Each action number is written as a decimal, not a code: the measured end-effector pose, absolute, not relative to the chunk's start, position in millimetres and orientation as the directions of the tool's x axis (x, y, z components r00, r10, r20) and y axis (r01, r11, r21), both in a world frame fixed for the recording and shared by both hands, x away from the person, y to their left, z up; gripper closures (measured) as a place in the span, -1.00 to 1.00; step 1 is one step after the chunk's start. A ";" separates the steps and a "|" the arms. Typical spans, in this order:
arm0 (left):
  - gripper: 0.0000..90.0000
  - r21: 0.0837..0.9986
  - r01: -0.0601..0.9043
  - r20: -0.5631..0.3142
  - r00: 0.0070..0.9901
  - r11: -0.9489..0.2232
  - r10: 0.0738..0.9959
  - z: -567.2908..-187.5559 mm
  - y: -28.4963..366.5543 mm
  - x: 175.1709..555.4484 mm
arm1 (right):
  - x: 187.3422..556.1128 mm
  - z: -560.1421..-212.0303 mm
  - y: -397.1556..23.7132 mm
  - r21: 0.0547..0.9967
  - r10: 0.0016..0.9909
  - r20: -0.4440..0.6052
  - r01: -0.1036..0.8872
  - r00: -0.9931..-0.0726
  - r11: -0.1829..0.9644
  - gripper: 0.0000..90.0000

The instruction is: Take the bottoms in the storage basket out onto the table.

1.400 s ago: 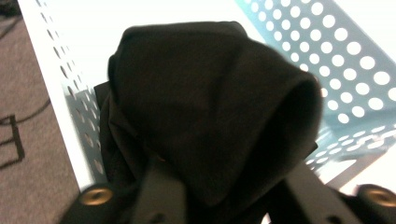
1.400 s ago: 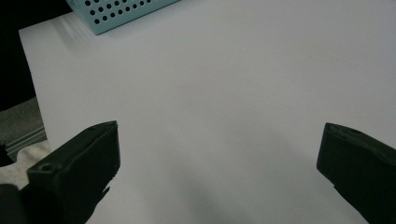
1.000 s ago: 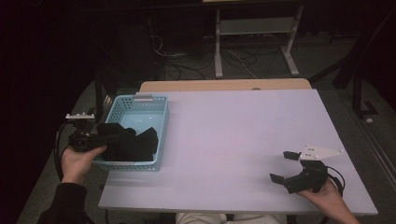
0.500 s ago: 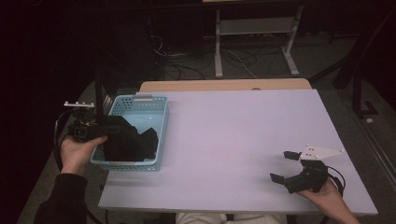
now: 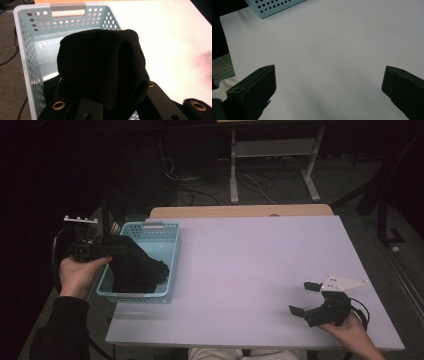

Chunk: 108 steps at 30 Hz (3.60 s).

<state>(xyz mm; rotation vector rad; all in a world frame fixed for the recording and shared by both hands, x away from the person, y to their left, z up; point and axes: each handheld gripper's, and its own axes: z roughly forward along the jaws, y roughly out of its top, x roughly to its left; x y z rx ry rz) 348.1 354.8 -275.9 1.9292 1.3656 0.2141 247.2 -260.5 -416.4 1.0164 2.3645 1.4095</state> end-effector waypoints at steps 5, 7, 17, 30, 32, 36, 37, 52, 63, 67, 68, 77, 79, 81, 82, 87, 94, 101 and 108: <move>0.79 0.658 0.734 -0.250 0.424 -0.168 0.871 -257.5 350.2 354.8 | 246.9 -416.5 -260.2 0.836 0.650 0.164 0.454 -0.742 0.308 -1.00; 0.79 0.666 0.727 -0.246 0.428 -0.169 0.870 -248.9 348.9 357.1 | 247.0 -416.5 -260.2 0.836 0.650 0.164 0.454 -0.742 0.308 -1.00; 0.78 0.676 0.718 -0.235 0.426 -0.168 0.874 -222.6 344.3 368.1 | 247.2 -416.6 -260.1 0.836 0.649 0.163 0.453 -0.743 0.309 -1.00; 0.79 0.676 0.726 -0.249 0.390 -0.129 0.887 -206.3 349.0 375.6 | 247.2 -416.6 -260.2 0.836 0.650 0.165 0.455 -0.742 0.307 -1.00; 0.79 0.679 0.725 -0.257 0.379 -0.113 0.889 -203.5 351.4 376.2 | 247.2 -416.5 -260.2 0.836 0.649 0.164 0.454 -0.743 0.309 -1.00; 0.79 0.688 0.720 -0.268 0.368 -0.091 0.890 -196.5 354.8 376.8 | 247.2 -416.4 -260.3 0.837 0.650 0.166 0.454 -0.742 0.306 -1.00; 0.79 0.689 0.719 -0.267 0.368 -0.090 0.891 -194.6 354.9 376.9 | 247.2 -416.4 -260.3 0.837 0.650 0.166 0.454 -0.742 0.306 -1.00; 0.79 0.714 0.692 -0.237 0.389 -0.112 0.890 -161.7 341.2 380.9 | 247.1 -415.8 -260.4 0.838 0.649 0.164 0.452 -0.743 0.306 -1.00; 0.79 0.731 0.667 -0.212 0.422 -0.144 0.882 -143.2 322.8 385.0 | 246.9 -415.7 -260.0 0.838 0.648 0.162 0.451 -0.744 0.308 -1.00; 0.78 0.742 0.652 -0.204 0.443 -0.157 0.873 -134.2 314.2 386.6 | 246.8 -415.8 -259.9 0.838 0.647 0.162 0.450 -0.745 0.309 -1.00; 0.78 0.742 0.652 -0.204 0.443 -0.157 0.873 -134.2 314.2 386.6 | 246.8 -415.8 -259.9 0.838 0.647 0.162 0.450 -0.745 0.309 -1.00; 0.78 0.764 0.614 -0.179 0.500 -0.200 0.848 -116.5 290.6 387.6 | 246.6 -415.5 -259.8 0.838 0.645 0.162 0.449 -0.747 0.309 -1.00; 0.78 0.767 0.607 -0.177 0.510 -0.207 0.842 -112.4 283.8 389.1 | 246.6 -415.6 -259.9 0.839 0.645 0.161 0.447 -0.747 0.309 -1.00; 0.78 0.767 0.606 -0.175 0.515 -0.212 0.839 -111.4 281.6 389.7 | 246.5 -415.4 -260.1 0.840 0.645 0.161 0.447 -0.747 0.308 -1.00; 0.78 0.769 0.601 -0.172 0.520 -0.216 0.836 -109.9 277.0 390.7 | 246.5 -415.4 -260.3 0.840 0.645 0.161 0.447 -0.747 0.308 -1.00; 0.78 0.780 0.585 -0.175 0.547 -0.224 0.819 -107.6 265.9 391.8 | 246.0 -415.3 -260.5 0.839 0.644 0.163 0.448 -0.747 0.307 -1.00; 0.78 0.790 0.558 -0.165 0.593 -0.254 0.788 -102.2 241.1 394.9 | 243.7 -413.3 -262.2 0.844 0.648 0.168 0.448 -0.743 0.296 -1.00; 0.78 0.796 0.543 -0.168 0.622 -0.267 0.765 -103.4 219.1 401.4 | 242.8 -412.6 -264.4 0.848 0.651 0.175 0.449 -0.739 0.281 -1.00; 0.78 0.794 0.526 -0.161 0.665 -0.305 0.729 -109.9 193.4 406.4 | 242.1 -411.7 -266.6 0.855 0.657 0.175 0.444 -0.734 0.268 -1.00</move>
